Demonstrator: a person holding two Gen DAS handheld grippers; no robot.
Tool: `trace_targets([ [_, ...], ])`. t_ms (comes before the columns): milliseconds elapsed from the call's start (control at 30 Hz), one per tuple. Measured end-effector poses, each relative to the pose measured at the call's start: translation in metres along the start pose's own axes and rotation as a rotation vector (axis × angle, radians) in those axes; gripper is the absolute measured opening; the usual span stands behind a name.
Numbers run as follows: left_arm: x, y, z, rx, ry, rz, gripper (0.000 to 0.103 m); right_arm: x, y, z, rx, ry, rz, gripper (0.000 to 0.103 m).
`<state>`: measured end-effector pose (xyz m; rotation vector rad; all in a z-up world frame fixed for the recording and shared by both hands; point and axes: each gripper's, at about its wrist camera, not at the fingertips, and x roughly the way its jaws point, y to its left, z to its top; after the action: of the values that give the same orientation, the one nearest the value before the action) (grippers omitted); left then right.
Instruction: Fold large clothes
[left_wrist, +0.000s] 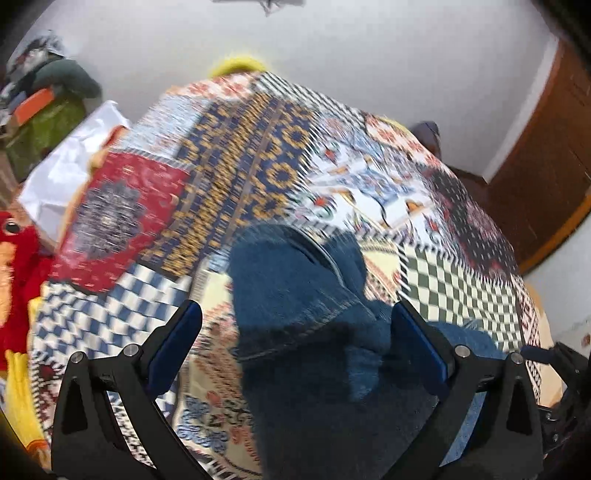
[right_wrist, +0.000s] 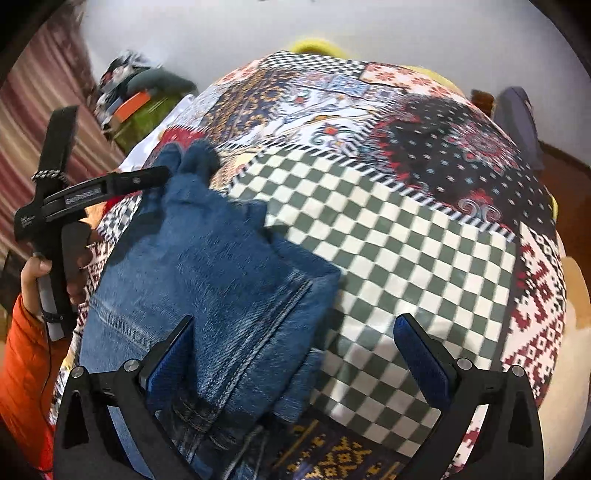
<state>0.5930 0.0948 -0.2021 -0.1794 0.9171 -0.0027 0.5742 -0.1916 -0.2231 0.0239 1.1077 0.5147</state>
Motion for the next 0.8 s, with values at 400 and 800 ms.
trace_targets([
  [400,-0.084,0.014,-0.032,0.105,-0.045,0.013,0.103,-0.086,0.035,-0.011,-0.077,-0.158,-0.095,0.103],
  [800,-0.069,0.021,-0.115,0.039,0.163,-0.196,0.103,-0.024,0.028,-0.053,0.102,0.081,0.13,0.103],
])
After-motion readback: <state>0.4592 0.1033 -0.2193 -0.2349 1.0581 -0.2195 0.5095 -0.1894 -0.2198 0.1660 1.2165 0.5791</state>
